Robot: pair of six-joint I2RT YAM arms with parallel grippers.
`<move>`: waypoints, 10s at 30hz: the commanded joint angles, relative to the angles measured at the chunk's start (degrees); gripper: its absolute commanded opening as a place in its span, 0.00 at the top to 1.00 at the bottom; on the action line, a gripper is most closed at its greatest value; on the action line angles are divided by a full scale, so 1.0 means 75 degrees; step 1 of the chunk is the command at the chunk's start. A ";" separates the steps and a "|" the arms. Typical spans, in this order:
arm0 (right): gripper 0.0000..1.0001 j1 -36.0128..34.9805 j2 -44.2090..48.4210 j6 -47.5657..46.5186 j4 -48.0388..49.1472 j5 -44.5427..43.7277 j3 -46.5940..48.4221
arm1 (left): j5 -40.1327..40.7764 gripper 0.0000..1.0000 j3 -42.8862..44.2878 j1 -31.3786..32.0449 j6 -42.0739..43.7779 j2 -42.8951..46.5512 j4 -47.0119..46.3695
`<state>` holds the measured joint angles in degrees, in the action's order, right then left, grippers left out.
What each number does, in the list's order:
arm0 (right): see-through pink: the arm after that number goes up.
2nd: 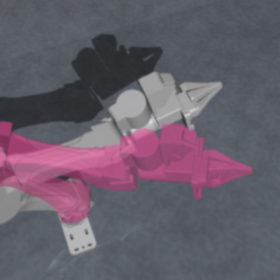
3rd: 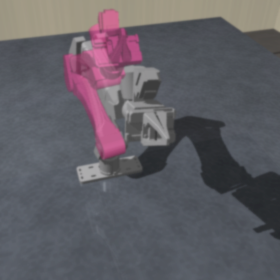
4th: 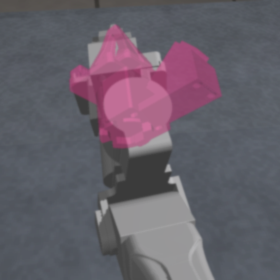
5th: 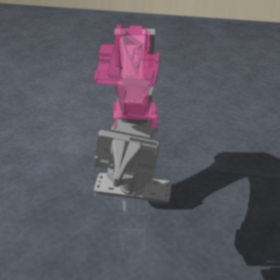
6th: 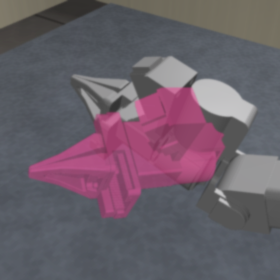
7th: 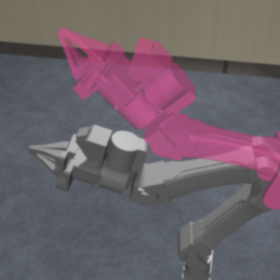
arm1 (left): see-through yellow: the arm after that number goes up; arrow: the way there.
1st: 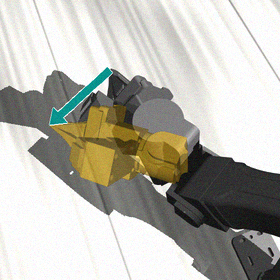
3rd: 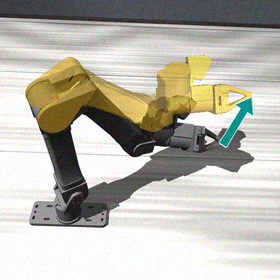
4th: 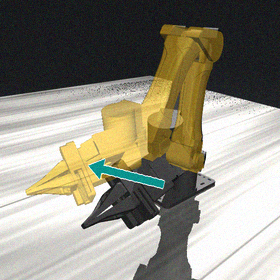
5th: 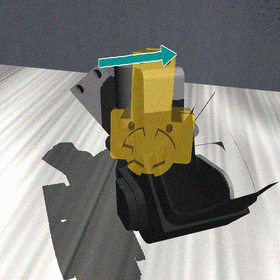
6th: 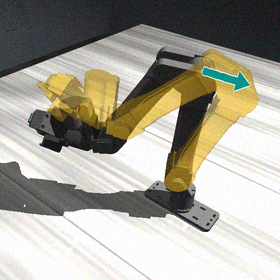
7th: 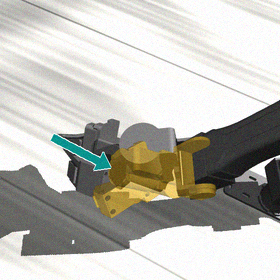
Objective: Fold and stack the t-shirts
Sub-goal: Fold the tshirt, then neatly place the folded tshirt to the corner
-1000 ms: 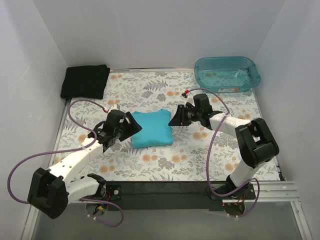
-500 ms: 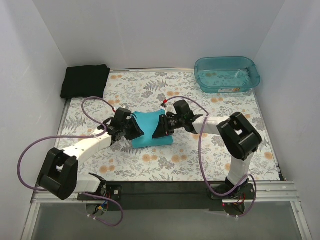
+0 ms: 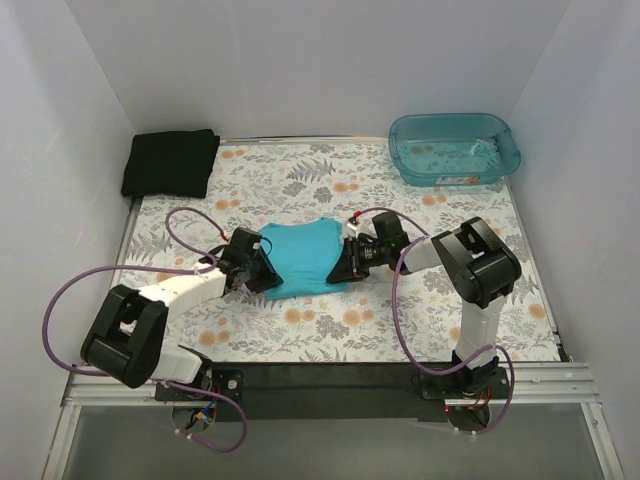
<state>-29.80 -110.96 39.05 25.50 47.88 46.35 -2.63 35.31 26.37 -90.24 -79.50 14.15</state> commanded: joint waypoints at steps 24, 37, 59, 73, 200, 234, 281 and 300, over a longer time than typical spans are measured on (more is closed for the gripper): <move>0.77 -0.1675 -0.1412 0.0864 0.0503 -0.0617 0.1310 | 0.0246 0.83 -0.0395 -0.0012 -0.0695 0.0300 0.1488; 0.77 -0.0564 0.0438 0.0571 0.0362 -0.0290 0.0746 | 0.0644 0.77 0.0318 -0.0024 -0.0379 0.1085 0.1687; 0.77 0.0997 0.0471 -0.1525 -0.1029 -0.1074 0.0359 | 0.1403 0.71 0.0869 -0.0164 -0.0028 0.0378 0.1241; 0.47 -0.1227 0.2302 -0.4151 -0.4781 -0.4296 0.2034 | 0.2519 0.29 0.0730 -0.1663 0.1191 0.2573 0.2308; 0.02 -0.3327 0.2514 -0.4632 -0.6528 -0.6152 0.1437 | 0.4358 1.00 0.9764 -0.2836 0.8655 -0.6942 -0.2284; 0.02 -0.3245 0.1716 -0.4737 -0.7630 -0.6243 0.2223 | 0.2565 1.00 1.1160 -0.4957 0.9066 -0.6766 -0.1265; 0.02 0.0573 0.2850 -0.3496 -0.7817 -0.8096 0.3195 | 0.0879 0.18 0.5583 -0.2792 0.4451 -0.1730 -0.1467; 0.02 0.2440 0.9612 -0.3388 -0.7712 -0.9442 0.1778 | 0.2692 0.16 0.2372 -0.1840 0.1626 0.6824 0.3538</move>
<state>-10.37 -44.49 15.05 -33.10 -17.72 61.01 9.69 57.30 12.56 -74.08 -33.28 32.10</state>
